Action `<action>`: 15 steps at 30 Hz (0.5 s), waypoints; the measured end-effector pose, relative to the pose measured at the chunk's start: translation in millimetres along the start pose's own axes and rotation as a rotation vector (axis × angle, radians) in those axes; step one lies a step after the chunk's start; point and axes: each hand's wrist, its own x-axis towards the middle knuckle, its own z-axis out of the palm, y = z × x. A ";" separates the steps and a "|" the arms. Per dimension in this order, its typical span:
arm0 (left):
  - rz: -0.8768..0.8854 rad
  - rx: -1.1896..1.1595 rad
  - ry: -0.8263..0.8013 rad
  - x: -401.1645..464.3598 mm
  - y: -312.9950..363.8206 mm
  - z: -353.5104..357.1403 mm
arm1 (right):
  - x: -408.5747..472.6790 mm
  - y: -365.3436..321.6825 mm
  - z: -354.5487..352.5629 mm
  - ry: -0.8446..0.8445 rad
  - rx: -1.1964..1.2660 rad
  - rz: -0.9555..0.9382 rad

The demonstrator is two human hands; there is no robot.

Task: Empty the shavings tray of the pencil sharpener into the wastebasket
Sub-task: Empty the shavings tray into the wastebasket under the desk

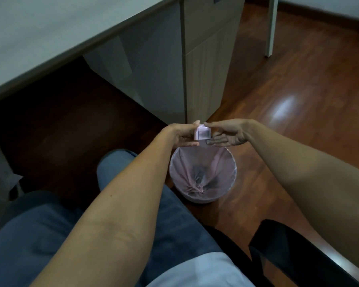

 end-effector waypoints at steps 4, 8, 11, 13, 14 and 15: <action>0.095 -0.013 0.002 1.8 -5.5 -11.2 | -4.2 6.2 0.4 -0.032 0.104 -0.011; 0.225 0.018 0.005 -5.0 -3.3 -23.9 | -12.5 -1.3 4.1 -0.035 0.122 -0.128; 0.367 0.137 0.034 -17.5 -0.5 -29.0 | -22.9 -8.0 14.2 -0.017 0.172 -0.242; 0.440 0.180 0.053 -22.0 2.9 -29.7 | -22.3 -12.0 18.4 0.047 0.155 -0.309; 0.479 0.185 0.066 -28.9 6.6 -30.5 | -24.0 -17.2 19.6 0.074 0.158 -0.348; 0.523 0.187 0.080 -36.0 12.4 -32.1 | -27.5 -24.7 20.3 0.093 0.162 -0.384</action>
